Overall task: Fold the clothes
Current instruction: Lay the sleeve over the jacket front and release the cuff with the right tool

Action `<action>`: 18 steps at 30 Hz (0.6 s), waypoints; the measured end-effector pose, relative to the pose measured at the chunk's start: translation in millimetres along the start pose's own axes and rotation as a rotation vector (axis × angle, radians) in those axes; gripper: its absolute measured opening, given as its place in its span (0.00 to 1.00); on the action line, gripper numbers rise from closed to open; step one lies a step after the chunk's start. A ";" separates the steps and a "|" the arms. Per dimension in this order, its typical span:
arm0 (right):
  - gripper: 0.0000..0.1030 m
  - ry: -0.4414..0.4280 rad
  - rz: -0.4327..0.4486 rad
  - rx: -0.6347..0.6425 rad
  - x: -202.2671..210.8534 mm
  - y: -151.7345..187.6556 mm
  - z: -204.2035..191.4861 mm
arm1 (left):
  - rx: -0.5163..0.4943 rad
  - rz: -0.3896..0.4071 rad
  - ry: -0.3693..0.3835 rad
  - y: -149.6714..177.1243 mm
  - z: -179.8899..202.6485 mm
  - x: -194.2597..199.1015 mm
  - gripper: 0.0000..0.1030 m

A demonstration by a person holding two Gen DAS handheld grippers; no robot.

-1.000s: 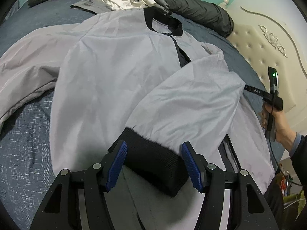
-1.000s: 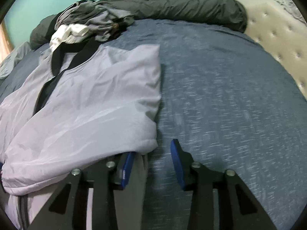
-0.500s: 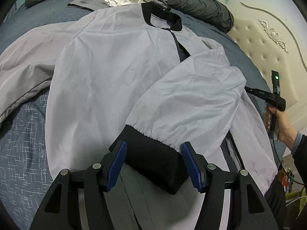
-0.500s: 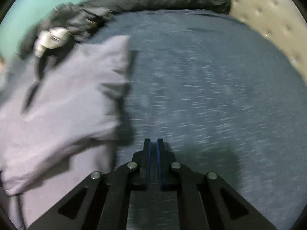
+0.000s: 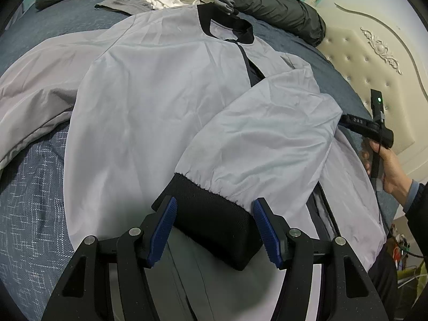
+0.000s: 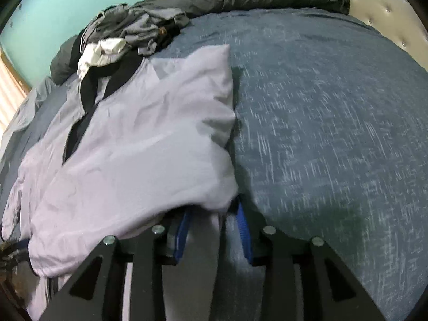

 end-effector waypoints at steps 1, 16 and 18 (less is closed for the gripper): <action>0.32 0.015 0.002 0.000 -2.2 -2.6 0.5 | -0.001 -0.001 0.001 0.0 -0.1 0.0 0.62; 0.17 0.170 0.019 0.110 -7.7 12.9 10.9 | -0.011 -0.019 0.004 3.3 -3.2 -3.8 0.62; 0.17 0.159 0.011 0.119 -2.9 15.7 11.3 | -0.002 -0.018 0.013 2.9 -4.3 -2.8 0.62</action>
Point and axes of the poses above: each gripper's, at about its wrist camera, not at the fingertips, and x roughly against the way its jaws point, z to its right, y to its underside, the point moved 9 cm from there along -x, roughly the way its jaws point, and after that the axes turned 5 degrees about -z, right-handed, at the moved point
